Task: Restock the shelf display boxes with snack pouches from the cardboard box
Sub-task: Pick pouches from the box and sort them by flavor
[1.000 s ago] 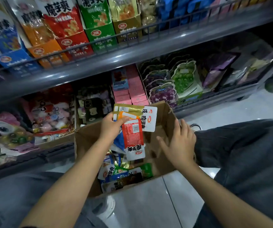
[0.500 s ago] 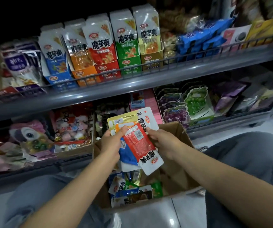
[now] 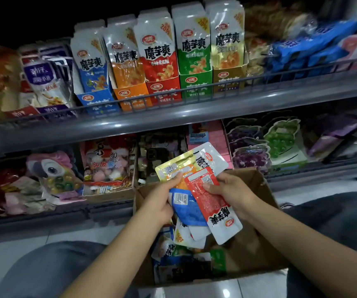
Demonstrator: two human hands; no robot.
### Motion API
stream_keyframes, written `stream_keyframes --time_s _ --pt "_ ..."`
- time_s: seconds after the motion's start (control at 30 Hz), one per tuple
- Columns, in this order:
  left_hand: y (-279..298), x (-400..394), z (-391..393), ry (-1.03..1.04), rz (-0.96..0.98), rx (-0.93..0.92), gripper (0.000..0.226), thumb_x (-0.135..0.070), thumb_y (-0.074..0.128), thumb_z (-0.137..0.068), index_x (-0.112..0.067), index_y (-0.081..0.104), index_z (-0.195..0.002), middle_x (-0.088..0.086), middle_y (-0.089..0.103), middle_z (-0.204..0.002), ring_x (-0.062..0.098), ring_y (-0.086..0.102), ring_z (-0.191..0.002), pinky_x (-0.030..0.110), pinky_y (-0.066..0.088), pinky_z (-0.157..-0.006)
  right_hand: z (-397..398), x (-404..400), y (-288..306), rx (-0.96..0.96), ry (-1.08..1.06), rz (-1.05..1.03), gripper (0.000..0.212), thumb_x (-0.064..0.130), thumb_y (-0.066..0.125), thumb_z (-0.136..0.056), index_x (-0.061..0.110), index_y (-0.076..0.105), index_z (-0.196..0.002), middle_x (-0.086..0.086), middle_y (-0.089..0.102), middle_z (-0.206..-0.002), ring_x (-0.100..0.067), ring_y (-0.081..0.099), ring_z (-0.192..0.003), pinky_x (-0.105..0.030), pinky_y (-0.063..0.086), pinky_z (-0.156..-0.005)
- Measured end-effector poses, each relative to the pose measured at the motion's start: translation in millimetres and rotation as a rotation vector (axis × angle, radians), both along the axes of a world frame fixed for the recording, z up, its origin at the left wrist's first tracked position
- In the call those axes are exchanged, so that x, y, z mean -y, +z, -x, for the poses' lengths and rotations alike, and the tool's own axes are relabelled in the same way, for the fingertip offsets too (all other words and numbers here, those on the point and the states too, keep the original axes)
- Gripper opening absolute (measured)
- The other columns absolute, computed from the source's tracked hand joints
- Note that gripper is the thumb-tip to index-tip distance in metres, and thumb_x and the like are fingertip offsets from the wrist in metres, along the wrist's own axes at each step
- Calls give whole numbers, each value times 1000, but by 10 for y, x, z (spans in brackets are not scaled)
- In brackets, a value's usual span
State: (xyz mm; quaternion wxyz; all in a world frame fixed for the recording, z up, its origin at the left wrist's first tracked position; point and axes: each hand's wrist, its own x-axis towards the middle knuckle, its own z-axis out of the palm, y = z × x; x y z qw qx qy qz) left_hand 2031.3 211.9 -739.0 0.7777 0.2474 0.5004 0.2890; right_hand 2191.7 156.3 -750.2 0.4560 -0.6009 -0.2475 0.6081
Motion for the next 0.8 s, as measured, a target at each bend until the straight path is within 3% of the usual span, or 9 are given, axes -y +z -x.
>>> stream_keyframes --time_s 0.07,0.23,0.33,0.47,0.63,0.8 --pt "32 -47 59 -64 10 -22 12 -13 68 -80 -10 65 -92 9 73 -82 21 68 -71 39 53 -80 -42 -17 25 7 23 13 18 9 68 -84 8 66 -101 -11 73 -97 -30 70 -89 -48 53 -88" --pt "64 -57 140 -112 23 -28 6 -7 60 -87 -9 65 -87 6 73 -74 17 69 -63 33 56 -71 -93 -60 0 27 50 32 14 7 69 -82 10 68 -96 -10 74 -92 -28 70 -84 -47 53 -88" --pt "71 -40 175 -108 18 -18 10 -9 59 -89 -9 66 -96 8 73 -85 19 70 -72 35 55 -77 -95 -56 -23 -4 49 63 17 8 69 -82 8 68 -99 -12 74 -93 -29 70 -82 -48 53 -88" --pt "69 -16 189 -52 0 28 17 -13 54 -93 -8 64 -105 10 73 -91 20 71 -73 35 58 -68 -125 -74 -31 -48 1 95 26 10 69 -82 5 66 -107 -14 73 -97 -32 69 -89 -51 52 -90" --pt "131 25 216 -71 6 157 21 -15 47 -94 -8 62 -107 15 69 -108 30 64 -98 51 45 -94 -211 -88 -13 -51 -112 61 22 7 65 -85 4 65 -107 -15 73 -94 -30 70 -82 -46 55 -79" --pt "166 74 207 -192 8 196 40 -36 50 -82 -11 66 -110 13 68 -114 29 63 -102 52 42 -98 -236 -68 18 7 -98 27 20 8 66 -85 7 66 -104 -12 74 -93 -30 70 -83 -47 54 -84"
